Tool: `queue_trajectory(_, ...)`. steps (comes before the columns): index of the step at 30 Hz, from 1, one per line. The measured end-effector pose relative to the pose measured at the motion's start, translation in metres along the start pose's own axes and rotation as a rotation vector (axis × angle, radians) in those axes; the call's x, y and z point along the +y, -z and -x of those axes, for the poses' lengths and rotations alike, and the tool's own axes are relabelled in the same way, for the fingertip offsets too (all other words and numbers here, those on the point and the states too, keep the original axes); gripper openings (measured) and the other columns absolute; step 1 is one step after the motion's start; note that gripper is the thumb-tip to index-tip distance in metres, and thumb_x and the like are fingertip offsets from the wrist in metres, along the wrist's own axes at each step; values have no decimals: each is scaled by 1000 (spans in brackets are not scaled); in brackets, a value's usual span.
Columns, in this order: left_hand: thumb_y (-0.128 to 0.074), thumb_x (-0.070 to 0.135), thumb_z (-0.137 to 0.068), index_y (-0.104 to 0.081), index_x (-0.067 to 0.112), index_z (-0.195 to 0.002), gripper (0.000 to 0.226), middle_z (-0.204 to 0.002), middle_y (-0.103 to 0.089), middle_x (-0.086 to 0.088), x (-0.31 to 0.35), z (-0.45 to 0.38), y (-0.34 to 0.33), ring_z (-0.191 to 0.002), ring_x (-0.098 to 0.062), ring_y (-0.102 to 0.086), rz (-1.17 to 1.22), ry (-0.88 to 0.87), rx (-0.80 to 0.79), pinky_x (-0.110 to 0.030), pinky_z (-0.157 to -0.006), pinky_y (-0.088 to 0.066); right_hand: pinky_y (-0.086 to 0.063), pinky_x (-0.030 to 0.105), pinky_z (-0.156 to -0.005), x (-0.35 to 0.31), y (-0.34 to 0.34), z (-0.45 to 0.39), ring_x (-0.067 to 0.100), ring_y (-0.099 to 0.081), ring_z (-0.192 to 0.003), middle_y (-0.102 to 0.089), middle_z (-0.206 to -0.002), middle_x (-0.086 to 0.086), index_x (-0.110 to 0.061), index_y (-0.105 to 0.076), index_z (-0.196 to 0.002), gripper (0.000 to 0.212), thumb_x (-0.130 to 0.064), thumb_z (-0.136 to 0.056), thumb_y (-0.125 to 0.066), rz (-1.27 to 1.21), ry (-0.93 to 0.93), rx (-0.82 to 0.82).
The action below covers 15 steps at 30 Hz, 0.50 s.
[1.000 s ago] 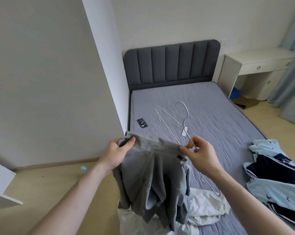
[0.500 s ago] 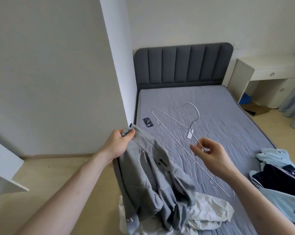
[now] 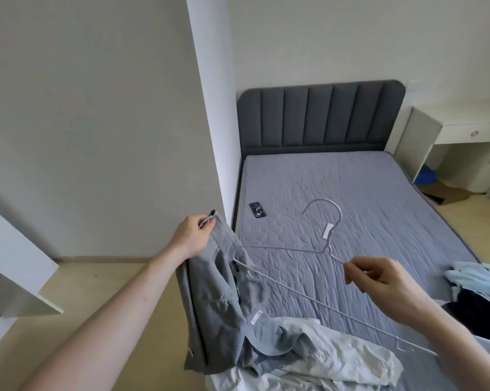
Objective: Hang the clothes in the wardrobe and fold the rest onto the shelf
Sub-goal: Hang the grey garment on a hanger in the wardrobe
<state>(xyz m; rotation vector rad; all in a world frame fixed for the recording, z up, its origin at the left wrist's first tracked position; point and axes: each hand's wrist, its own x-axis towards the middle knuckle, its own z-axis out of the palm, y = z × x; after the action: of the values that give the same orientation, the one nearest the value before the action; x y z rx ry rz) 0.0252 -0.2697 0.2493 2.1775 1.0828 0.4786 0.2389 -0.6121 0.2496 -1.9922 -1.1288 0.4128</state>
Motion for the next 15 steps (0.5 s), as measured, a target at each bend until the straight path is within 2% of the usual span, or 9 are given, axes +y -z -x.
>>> queue_trajectory(3, -56, 25, -104, -32, 19, -63, 48, -54, -31, 8, 4, 1, 3, -57, -17, -32, 57, -16, -9, -37, -57, -23, -21, 22, -45, -3, -2, -1, 11, -28, -43, -37, -47, 0, -21, -69, -70, 35, -38, -99, -60, -19, 2, 4)
queue_trajectory(7, -55, 27, -105, -32, 22, -64, 47, -57, -25, 13, 24, 11, 1, -55, -10, -24, 193, -69, -59, -35, -59, -19, -22, 25, -46, -9, -18, -6, 11, -28, -43, -35, -45, -3, -20, -68, -69, 36, -34, -102, -59, -38, 18, -35)
queue_trajectory(10, -55, 38, -103, -48, 8, -71, 44, -68, -32, 1, 45, 19, 3, -64, -13, -31, 280, -155, -99, -33, -65, -25, -23, 23, -46, -11, -39, -14, 8, -28, -43, -36, -45, -5, -20, -66, -67, 37, -33, -102, -61, -14, 45, -15)
queue_trajectory(12, -53, 46, -101, -52, -6, -85, 55, -72, -36, -3, 58, 23, 6, -68, -14, -34, 325, -224, -131, -34, -68, -27, -23, 21, -47, -13, -53, -17, 9, -30, -42, -37, -45, -6, -21, -64, -65, 37, -33, -101, -62, 0, 54, 38)
queue_trajectory(15, -53, 49, -100, -57, -5, -90, 56, -76, -44, -3, 79, 34, 12, -73, -15, -41, 387, -328, -170, -35, -72, -34, -24, 20, -48, -15, -72, -20, 9, -31, -43, -36, -45, -9, -17, -60, -63, 40, -31, -100, -62, -66, 40, 140)
